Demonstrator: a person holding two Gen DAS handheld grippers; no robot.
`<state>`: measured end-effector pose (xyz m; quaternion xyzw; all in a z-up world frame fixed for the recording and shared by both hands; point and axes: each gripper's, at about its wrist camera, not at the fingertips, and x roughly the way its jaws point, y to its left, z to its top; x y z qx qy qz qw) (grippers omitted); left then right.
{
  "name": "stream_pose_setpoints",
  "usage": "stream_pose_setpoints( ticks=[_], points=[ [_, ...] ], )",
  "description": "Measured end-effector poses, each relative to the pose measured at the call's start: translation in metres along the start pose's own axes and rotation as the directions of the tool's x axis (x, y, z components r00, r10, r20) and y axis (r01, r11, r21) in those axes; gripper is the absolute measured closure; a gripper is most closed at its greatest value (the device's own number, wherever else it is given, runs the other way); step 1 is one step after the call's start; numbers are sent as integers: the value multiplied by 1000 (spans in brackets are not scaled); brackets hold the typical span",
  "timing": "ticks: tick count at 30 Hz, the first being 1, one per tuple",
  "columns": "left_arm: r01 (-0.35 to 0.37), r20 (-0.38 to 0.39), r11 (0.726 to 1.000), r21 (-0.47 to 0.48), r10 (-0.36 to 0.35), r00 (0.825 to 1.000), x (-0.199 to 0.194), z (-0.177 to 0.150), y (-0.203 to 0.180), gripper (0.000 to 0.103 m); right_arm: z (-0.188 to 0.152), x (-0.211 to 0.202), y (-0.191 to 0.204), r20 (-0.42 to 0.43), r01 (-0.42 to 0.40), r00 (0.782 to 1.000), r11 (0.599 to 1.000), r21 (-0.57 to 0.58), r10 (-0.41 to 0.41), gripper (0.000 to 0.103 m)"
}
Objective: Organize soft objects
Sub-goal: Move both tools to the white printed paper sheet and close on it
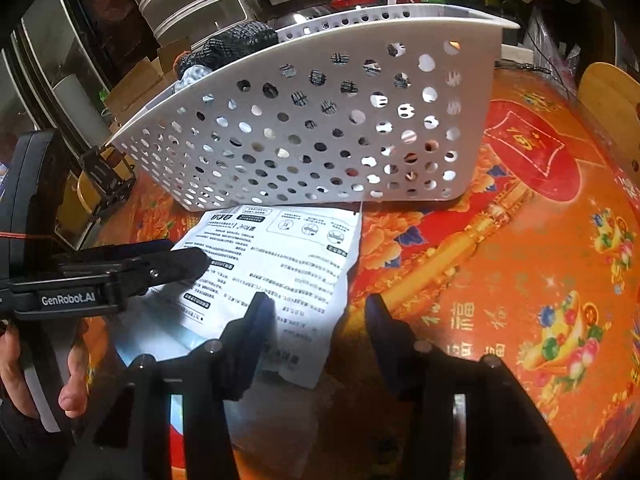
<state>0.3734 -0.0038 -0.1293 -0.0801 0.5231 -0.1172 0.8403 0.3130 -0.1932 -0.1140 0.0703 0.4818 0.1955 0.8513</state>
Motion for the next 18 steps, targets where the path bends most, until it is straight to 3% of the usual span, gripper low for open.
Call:
stream_pose_setpoints(
  ticks=[2, 6, 11, 18],
  points=[
    [6, -6, 1000, 4, -6, 1000, 3, 3, -8, 42, 0, 0, 0, 1, 1, 1000, 1000, -6, -1, 55],
    [-21, 1, 1000, 17, 21, 1000, 7, 4, -19, 44, 0, 1, 2, -2, 3, 1000, 1000, -16, -3, 59],
    [45, -2, 999, -28, -45, 999, 13, 1, -16, 63, 1, 4, 6, -12, 1, 1000, 999, -38, -1, 80],
    [52, 40, 999, -6, -52, 998, 1, -5, -27, 85, -2, 4, 18, 14, 66, 998, 994, -91, -65, 94]
  ],
)
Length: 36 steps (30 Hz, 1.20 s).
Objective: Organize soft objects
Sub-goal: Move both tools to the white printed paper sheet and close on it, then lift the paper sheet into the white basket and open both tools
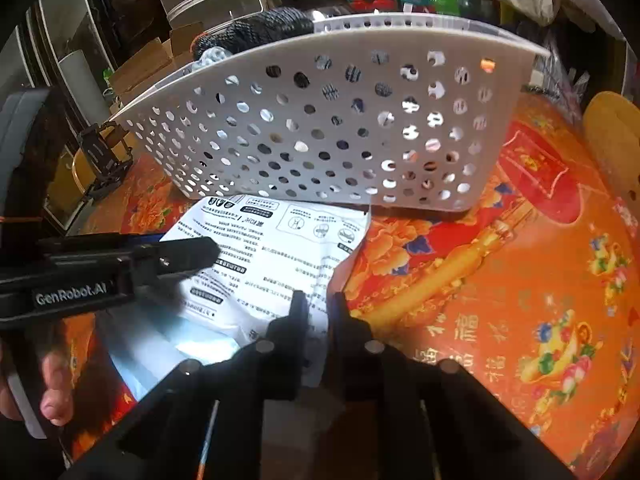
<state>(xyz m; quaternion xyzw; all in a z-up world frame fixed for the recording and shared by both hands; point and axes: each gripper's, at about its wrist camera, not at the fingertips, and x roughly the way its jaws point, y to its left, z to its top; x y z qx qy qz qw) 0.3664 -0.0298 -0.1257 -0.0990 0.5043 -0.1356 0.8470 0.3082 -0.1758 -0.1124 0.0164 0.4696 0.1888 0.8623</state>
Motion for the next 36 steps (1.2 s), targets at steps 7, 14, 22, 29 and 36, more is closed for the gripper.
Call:
stream_pose_setpoints(
  ticks=[7, 14, 22, 29, 36],
  points=[
    [22, 32, 999, 25, -22, 999, -18, -12, -1, 88, -7, -9, 17, 38, 52, 998, 997, -58, -50, 97],
    [56, 91, 997, 51, -60, 994, -56, -31, 7, 88, -17, -31, 28, 87, 65, 995, 994, -89, -57, 98],
    [100, 189, 993, 61, -110, 976, -111, -42, 5, 89, -16, -73, 43, 157, 82, 986, 988, -132, -61, 98],
    [104, 267, 991, 88, -124, 956, -159, -33, -7, 89, -5, -109, 61, 227, 94, 972, 982, -162, -56, 98],
    [88, 314, 990, 107, -117, 942, -194, 6, -20, 89, 29, -139, 66, 280, 101, 959, 982, -161, -53, 98]
  ],
)
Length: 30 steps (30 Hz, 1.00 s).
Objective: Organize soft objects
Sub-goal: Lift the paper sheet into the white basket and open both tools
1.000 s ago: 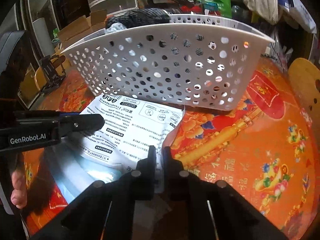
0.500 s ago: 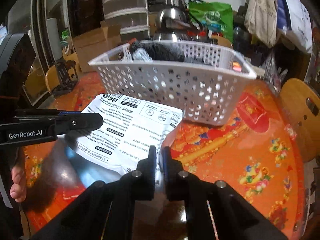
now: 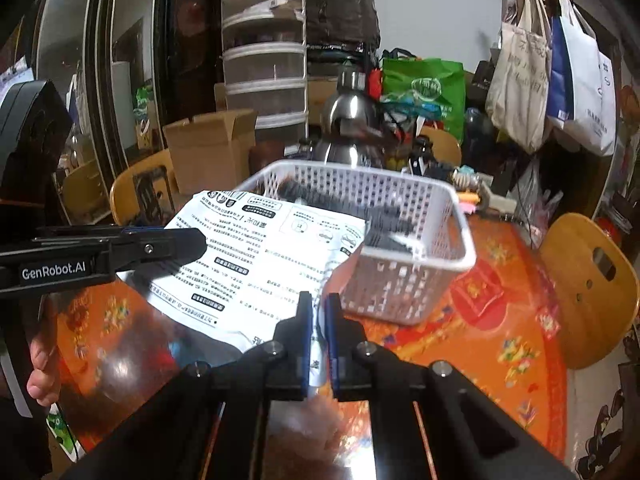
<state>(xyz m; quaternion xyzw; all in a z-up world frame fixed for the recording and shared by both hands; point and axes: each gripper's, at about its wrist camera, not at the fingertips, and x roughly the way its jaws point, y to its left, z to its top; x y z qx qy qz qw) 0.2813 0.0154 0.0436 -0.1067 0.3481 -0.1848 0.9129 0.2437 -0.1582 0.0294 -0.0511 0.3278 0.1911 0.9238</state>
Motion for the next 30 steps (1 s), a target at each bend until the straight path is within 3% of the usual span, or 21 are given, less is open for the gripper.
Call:
stream_pose_setpoints(
  ticks=[11, 16, 24, 27, 29, 30],
  points=[
    [-32, -16, 999, 19, 33, 999, 32, 100, -1, 89, 80, 26, -25, -1, 55, 999, 998, -26, -55, 98],
    [-18, -45, 1000, -6, 18, 999, 62, 114, 11, 89, 92, 48, -43, -19, 55, 998, 998, 9, -55, 98],
    [-56, -62, 998, -15, 55, 997, 106, 123, 32, 88, 102, 81, -51, -28, 73, 997, 997, -10, -73, 98],
    [-110, -50, 994, -5, 110, 993, 120, 126, 43, 72, 101, 91, -55, -2, 74, 997, 997, -8, -74, 97],
    [-156, -65, 988, 0, 156, 986, 131, 125, 54, 18, 97, 100, -62, 6, 99, 995, 995, 5, -99, 90],
    [-171, -60, 985, -1, 171, 984, 133, 123, 58, 15, 93, 108, -67, -13, 127, 992, 992, -2, -127, 89]
  ],
)
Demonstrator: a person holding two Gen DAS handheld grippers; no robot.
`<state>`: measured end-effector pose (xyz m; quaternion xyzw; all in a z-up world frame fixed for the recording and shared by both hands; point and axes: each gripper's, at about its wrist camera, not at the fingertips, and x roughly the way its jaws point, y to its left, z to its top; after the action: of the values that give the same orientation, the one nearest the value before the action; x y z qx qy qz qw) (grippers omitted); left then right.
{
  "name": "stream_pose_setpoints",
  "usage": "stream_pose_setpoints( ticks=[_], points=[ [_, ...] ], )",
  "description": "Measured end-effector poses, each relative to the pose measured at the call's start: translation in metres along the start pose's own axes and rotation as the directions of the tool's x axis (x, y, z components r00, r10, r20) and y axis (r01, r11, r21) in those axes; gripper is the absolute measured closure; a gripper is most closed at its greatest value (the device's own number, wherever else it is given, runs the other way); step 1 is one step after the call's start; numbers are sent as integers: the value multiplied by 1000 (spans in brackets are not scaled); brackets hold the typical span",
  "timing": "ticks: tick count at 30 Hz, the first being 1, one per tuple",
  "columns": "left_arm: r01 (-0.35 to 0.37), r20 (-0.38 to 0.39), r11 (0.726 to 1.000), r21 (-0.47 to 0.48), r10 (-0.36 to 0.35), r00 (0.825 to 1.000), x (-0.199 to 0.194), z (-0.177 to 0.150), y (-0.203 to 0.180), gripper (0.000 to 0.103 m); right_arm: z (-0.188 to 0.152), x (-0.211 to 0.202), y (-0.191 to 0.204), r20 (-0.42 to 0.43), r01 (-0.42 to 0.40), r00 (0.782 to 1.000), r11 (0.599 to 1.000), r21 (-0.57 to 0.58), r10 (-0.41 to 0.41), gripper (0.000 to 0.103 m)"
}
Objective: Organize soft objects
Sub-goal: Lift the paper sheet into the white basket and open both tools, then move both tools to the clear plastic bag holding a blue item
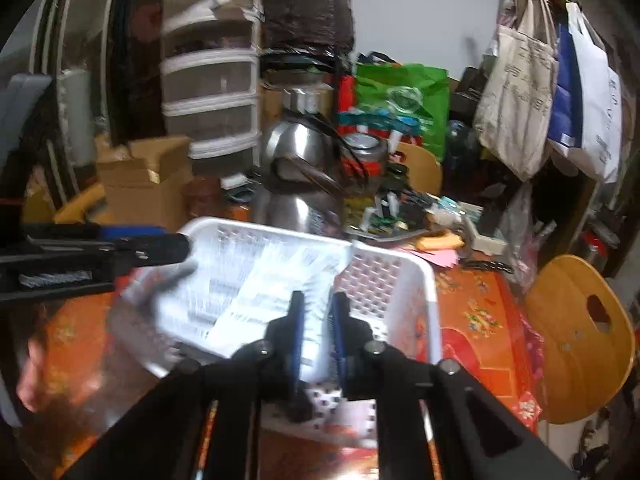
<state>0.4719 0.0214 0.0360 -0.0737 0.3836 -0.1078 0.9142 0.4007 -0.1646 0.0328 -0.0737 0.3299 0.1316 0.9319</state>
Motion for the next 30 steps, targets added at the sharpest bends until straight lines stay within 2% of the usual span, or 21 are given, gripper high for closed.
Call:
stream_pose_setpoints(
  ticks=[3, 6, 7, 8, 21, 25, 30],
  points=[
    [-2, 10, 1000, -2, 2, 1000, 5, -4, 13, 15, -10, 19, -14, -69, 20, 997, 999, 25, -19, 75],
    [6, -7, 1000, -25, -6, 1000, 10, -9, 24, 14, -17, 23, -25, -62, 25, 998, 998, 61, -22, 53],
    [8, -14, 1000, -30, -8, 1000, 13, -10, 28, 14, -18, 23, -28, -57, 30, 998, 997, 66, -26, 42],
    [12, -16, 999, -32, -13, 1000, 14, -13, 30, 14, -19, 23, -30, -53, 32, 998, 997, 70, -28, 37],
    [6, -23, 1000, -28, -7, 1000, 9, -28, 25, 14, -28, 17, -31, -46, 10, 999, 997, 82, -6, 35],
    [1, -15, 1000, -24, -2, 1000, 2, -31, 23, 14, -28, 11, -30, -35, 4, 999, 996, 86, -2, 31],
    [-17, -16, 1000, -6, 17, 1000, -4, -39, 21, 14, -30, 5, -29, -31, -11, 999, 996, 90, 14, 30]
  ],
)
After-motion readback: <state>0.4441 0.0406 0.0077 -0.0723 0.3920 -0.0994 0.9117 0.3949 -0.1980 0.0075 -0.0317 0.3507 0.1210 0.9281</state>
